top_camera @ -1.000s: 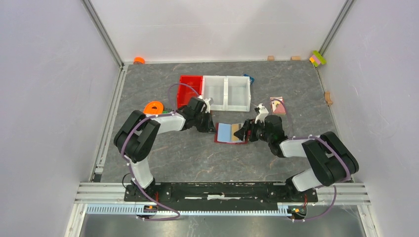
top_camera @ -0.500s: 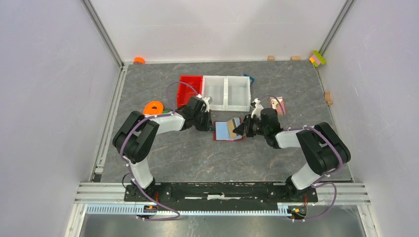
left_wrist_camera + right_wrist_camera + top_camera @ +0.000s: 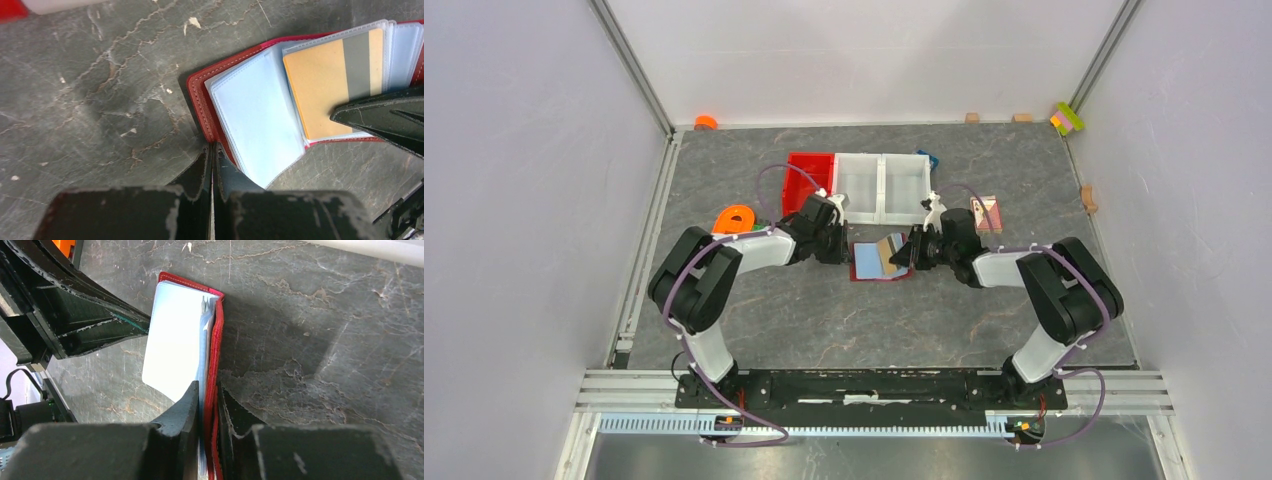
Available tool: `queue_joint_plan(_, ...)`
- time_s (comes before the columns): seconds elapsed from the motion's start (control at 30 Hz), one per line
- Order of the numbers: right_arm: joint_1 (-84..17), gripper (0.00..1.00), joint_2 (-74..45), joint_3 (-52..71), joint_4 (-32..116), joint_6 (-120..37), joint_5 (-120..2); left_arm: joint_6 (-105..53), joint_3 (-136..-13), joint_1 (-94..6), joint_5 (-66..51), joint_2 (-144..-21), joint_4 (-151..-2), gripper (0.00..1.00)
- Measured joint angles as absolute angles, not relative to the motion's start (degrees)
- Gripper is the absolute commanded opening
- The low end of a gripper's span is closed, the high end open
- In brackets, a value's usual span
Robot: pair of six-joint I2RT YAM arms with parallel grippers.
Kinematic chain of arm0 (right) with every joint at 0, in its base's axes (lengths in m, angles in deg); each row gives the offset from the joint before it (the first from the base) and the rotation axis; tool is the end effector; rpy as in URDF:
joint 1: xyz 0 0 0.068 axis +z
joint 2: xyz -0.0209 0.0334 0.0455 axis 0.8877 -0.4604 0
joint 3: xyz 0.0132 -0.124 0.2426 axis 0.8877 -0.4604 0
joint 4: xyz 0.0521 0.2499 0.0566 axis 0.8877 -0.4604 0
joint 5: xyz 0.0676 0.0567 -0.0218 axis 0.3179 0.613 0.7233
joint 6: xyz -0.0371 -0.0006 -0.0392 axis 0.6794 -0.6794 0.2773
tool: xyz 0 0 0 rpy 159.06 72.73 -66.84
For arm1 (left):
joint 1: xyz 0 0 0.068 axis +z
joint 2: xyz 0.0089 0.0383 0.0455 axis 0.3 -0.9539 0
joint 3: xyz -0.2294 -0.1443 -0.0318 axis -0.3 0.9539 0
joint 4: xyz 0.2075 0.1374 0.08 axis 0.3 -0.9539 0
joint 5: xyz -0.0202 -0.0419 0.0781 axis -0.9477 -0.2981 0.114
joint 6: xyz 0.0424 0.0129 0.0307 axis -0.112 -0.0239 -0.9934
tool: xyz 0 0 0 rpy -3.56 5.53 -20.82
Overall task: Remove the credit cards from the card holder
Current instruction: Remove the credit card from the card holder.
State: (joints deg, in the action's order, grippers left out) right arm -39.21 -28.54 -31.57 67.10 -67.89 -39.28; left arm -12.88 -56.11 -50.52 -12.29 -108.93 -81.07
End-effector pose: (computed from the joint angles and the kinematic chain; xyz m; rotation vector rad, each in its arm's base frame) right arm 0.2698 0.1343 0.1282 -0.0834 2.3387 1.0439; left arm 0.2910 -0.1990 0.1458 0.2792 2.5428 -0.7001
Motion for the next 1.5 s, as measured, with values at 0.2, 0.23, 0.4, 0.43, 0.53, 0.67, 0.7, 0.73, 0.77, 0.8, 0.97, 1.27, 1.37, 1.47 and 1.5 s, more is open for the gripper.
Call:
queue_joint_plan(0.2, -36.70, 0.12, -28.91, -28.99, 64.41, -66.43, -41.95, -12.88, -55.76, -49.99, -11.39, -108.38, -81.55, 0.02)
queue_joint_plan(0.23, -36.41, 0.27, -28.91, -28.60, 64.08, -65.73, -42.04, -12.88, -55.74, -49.93, -11.37, -108.31, -81.59, 0.02)
queue_joint_plan(0.4, -35.82, 0.50, -27.97, -32.07, 66.24, -63.93, -41.53, -12.88, -55.36, -49.84, -10.87, -107.96, -81.57, 0.02)
queue_joint_plan(0.43, -35.78, 0.56, -27.97, -32.60, 66.62, -63.87, -40.99, -12.90, -55.34, -49.84, -10.67, -107.96, -81.57, 0.02)
queue_joint_plan(0.53, -35.58, 0.74, -27.84, -32.64, 68.19, -63.39, -39.81, -12.90, -55.34, -49.84, -10.26, -107.88, -81.59, 0.02)
queue_joint_plan(0.67, -35.32, 0.83, -26.92, -32.90, 69.44, -62.32, -39.78, -12.92, -55.25, -49.84, -9.97, -107.77, -81.57, 0.02)
queue_joint_plan(0.7, -35.34, 0.82, -26.64, -32.97, 69.39, -61.90, -40.13, -12.92, -55.25, -49.84, -9.95, -107.75, -81.59, 0.02)
queue_joint_plan(0.73, -35.39, 0.78, -26.29, -33.12, 69.30, -61.64, -40.99, -12.94, -55.23, -49.84, -9.95, -107.75, -81.57, 0.02)
queue_joint_plan(0.77, -35.50, 0.73, -26.13, -33.17, 69.19, -61.46, -41.42, -12.94, -55.23, -49.84, -9.93, -107.75, -81.59, 0.02)
queue_joint_plan(0.8, -35.72, 0.67, -26.05, -33.19, 69.04, -61.51, -42.01, -12.94, -55.23, -49.84, -9.93, -107.75, -81.59, 0.02)
queue_joint_plan(0.97, -38.10, 0.60, -26.02, -34.37, 69.87, -62.62, -43.81, -12.97, -55.23, -49.84, -9.93, -107.75, -81.57, 0.02)
queue_joint_plan(1.27, -39.96, 0.55, -26.02, -40.09, 79.99, -66.08, -41.60, -12.99, -55.23, -49.84, -9.91, -107.75, -81.59, 0.02)
queue_joint_plan(1.37, -40.33, 0.45, -26.07, -40.97, 81.72, -66.82, -40.46, -12.99, -55.23, -49.84, -9.93, -107.75, -81.59, 0.02)
queue_joint_plan(1.47, -40.96, 0.41, -26.59, -41.78, 84.98, -68.30, -38.69, -12.99, -55.23, -49.84, -9.95, -107.75, -81.59, 0.02)
queue_joint_plan(1.5, -41.11, 0.41, -26.85, -42.13, 86.27, -69.03, -38.04, -12.99, -55.23, -49.84, -9.95, -107.75, -81.59, 0.02)
